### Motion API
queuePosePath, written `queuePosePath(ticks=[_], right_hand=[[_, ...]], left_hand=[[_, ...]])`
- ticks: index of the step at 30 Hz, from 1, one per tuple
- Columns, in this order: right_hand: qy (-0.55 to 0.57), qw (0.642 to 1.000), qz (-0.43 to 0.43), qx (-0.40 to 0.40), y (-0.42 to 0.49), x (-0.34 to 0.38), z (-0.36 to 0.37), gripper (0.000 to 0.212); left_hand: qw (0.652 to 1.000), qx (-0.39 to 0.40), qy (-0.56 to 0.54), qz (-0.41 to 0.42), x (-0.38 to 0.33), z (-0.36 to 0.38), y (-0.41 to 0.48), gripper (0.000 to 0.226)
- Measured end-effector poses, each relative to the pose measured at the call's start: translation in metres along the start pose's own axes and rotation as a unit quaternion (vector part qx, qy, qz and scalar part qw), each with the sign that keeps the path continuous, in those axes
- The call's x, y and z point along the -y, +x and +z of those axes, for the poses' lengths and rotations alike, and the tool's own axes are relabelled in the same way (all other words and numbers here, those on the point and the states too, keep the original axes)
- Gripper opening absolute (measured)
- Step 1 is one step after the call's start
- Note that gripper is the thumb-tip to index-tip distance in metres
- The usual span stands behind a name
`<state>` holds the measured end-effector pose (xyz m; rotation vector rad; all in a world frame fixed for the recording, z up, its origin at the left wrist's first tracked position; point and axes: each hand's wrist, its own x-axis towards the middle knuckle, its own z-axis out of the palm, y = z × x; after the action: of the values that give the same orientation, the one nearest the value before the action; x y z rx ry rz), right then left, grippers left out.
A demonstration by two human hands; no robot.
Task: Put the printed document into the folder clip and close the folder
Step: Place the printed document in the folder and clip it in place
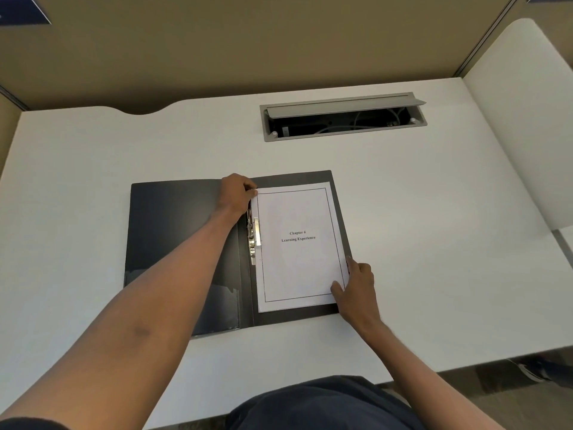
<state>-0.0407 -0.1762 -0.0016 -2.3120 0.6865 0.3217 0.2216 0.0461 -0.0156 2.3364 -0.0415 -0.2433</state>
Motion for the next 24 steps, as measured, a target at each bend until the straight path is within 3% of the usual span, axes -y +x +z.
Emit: queuePosePath(ticks=[24], right_hand=[[0.016, 0.999, -0.03, -0.004, 0.0062, -0.0081, 0.0007, 0.065]], left_hand=[[1.0, -0.017, 0.015, -0.009, 0.0007, 0.0034, -0.0048, 0.008]])
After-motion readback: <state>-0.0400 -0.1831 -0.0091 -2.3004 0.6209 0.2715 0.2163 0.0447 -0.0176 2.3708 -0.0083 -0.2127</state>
